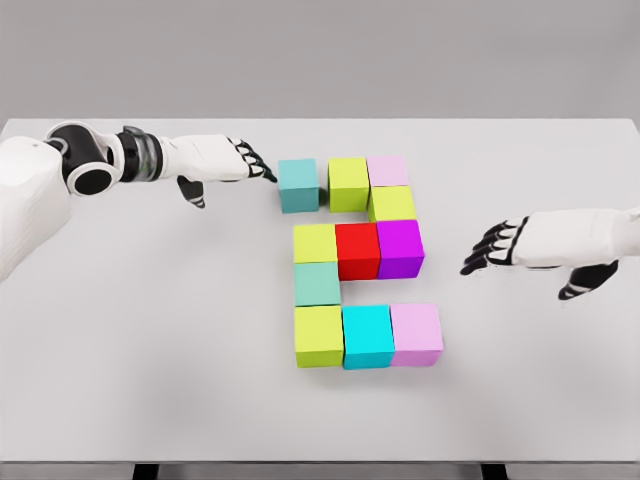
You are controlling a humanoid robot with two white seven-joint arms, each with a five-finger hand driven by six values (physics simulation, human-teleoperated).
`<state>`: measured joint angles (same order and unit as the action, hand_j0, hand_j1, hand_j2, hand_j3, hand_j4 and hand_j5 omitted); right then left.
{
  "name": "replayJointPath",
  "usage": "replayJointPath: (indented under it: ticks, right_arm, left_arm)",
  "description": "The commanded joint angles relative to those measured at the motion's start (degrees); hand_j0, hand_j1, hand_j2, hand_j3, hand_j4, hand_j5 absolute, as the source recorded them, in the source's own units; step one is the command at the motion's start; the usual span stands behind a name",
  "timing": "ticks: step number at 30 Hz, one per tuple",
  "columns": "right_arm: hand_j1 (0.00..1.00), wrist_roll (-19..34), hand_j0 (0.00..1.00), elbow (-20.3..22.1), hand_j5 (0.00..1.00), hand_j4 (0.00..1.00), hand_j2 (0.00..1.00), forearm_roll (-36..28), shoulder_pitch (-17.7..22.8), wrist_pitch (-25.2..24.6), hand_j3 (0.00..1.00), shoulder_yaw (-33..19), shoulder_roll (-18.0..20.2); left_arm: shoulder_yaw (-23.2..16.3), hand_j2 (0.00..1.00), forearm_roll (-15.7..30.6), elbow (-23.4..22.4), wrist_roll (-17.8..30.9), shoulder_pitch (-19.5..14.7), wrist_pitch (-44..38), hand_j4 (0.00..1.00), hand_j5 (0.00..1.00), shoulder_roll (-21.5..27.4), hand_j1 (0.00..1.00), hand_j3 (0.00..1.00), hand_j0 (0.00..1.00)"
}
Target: Assemble the squares on the desktop into the number 2
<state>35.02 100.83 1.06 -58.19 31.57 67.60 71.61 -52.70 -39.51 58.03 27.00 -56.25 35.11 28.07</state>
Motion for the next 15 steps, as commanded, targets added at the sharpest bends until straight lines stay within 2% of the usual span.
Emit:
replayJointPath:
  ticks: [1,5,6,8,11,14,15]
  right_arm:
    - [1.00,-0.02,1.00,-0.02,1.00,1.00,1.00,-6.15,0.10,2.26,1.00,-4.92,0.37]
    - [1.00,-0.02,1.00,-0.64,1.00,1.00,1.00,-20.13,5.54,3.43,1.00,-16.52,0.81]
    - [1.00,-0.02,1.00,-0.90,1.00,1.00,1.00,-21.71,6.95,3.43,1.00,-18.02,0.63]
    - [1.00,-0.02,1.00,-1.08,1.00,1.00,1.00,-23.82,9.24,3.43,1.00,-19.87,0.28]
    - [1.00,-0.02,1.00,-1.87,1.00,1.00,1.00,-25.84,11.43,3.43,1.00,-19.96,-0.77]
    - [1.00,-0.02,1.00,-5.82,1.00,1.00,1.00,-28.57,15.12,3.43,1.00,-21.01,-4.37]
    - [1.00,-0.02,1.00,-6.35,1.00,1.00,1.00,-28.92,18.63,3.43,1.00,-22.50,-6.92]
  left_arm:
    - [0.05,1.00,0.22,-0.02,-0.01,0.00,-0.11,1.00,1.00,-0.03,1.00,1.00,1.00]
    - [0.05,1.00,0.13,-0.02,-0.01,-0.09,-0.11,1.00,1.00,-0.38,1.00,1.00,1.00]
    - [0.05,1.00,0.13,-0.02,-0.01,-0.09,-0.11,1.00,1.00,-0.47,1.00,1.00,1.00]
    - [0.05,1.00,0.13,-0.02,-0.01,-0.09,-0.11,1.00,1.00,-0.47,1.00,1.00,1.00]
    - [0.05,1.00,0.13,0.07,-0.01,0.09,-0.11,1.00,1.00,-1.18,1.00,1.00,1.00]
    - [0.14,1.00,0.13,0.07,-0.01,0.09,-0.11,1.00,1.00,-1.18,1.00,1.00,1.00]
    - [0.14,1.00,0.13,0.07,-0.01,0.09,-0.11,1.00,1.00,-1.18,1.00,1.00,1.00]
